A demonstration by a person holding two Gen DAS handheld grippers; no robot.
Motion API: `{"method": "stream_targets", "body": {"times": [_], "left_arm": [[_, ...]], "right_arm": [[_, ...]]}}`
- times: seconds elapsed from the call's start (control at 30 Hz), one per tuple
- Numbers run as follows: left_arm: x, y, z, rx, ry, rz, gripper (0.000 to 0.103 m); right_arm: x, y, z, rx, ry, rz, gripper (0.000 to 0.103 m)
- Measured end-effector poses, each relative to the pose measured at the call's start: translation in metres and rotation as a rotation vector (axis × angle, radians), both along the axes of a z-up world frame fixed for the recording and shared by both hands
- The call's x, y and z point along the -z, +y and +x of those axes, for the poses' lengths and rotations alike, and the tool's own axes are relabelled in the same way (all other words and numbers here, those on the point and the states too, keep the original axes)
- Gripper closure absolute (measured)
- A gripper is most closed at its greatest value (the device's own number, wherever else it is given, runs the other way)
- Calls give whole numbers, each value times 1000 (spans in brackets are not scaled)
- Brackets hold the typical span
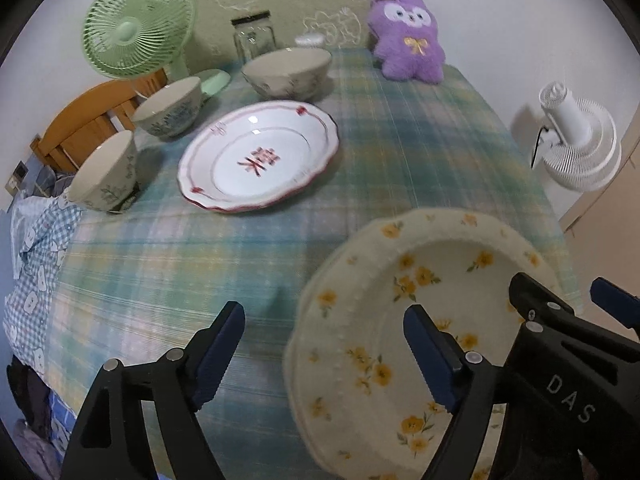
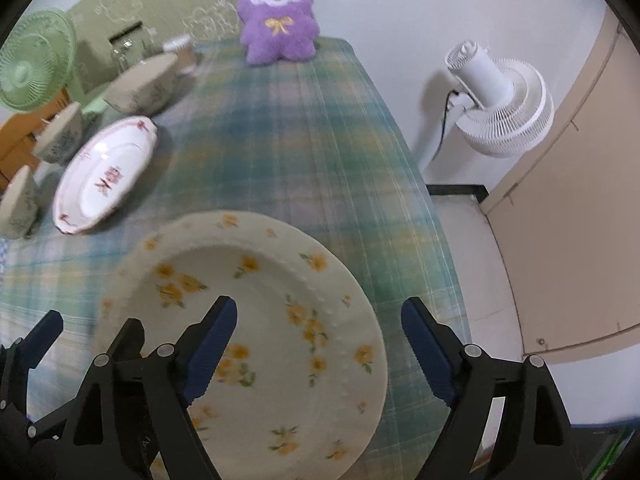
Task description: Organize plates and bowls
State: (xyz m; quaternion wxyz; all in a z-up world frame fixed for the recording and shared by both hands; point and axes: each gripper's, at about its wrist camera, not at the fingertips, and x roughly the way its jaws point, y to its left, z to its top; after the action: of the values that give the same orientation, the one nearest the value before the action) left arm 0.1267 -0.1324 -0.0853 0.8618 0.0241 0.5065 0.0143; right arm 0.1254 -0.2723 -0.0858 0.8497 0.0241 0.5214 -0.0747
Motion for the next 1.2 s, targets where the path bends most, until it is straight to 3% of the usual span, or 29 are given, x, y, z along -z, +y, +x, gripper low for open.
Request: {"method": "stream_targets", "body": {"times": [0.27, 0.53, 0.67, 0.87, 1.2], "left_arm": [[-40, 31, 3, -75, -82, -24, 20], [-54, 68, 28, -97, -120, -25, 20], [-51, 89, 45, -88, -122, -48, 22], [-43, 115, 74, -79, -133, -21, 24], [-9, 140, 123, -42, -91, -19, 29]], "right_arm": [[-44, 30, 12, -129, -111, 58, 16], [-58, 63, 42, -167, -113, 96, 16], [-58, 84, 59, -148, -116, 96, 16], [-51, 116, 82, -128, -144, 76, 16], [-17, 143, 125, -91, -114, 60, 16]]}}
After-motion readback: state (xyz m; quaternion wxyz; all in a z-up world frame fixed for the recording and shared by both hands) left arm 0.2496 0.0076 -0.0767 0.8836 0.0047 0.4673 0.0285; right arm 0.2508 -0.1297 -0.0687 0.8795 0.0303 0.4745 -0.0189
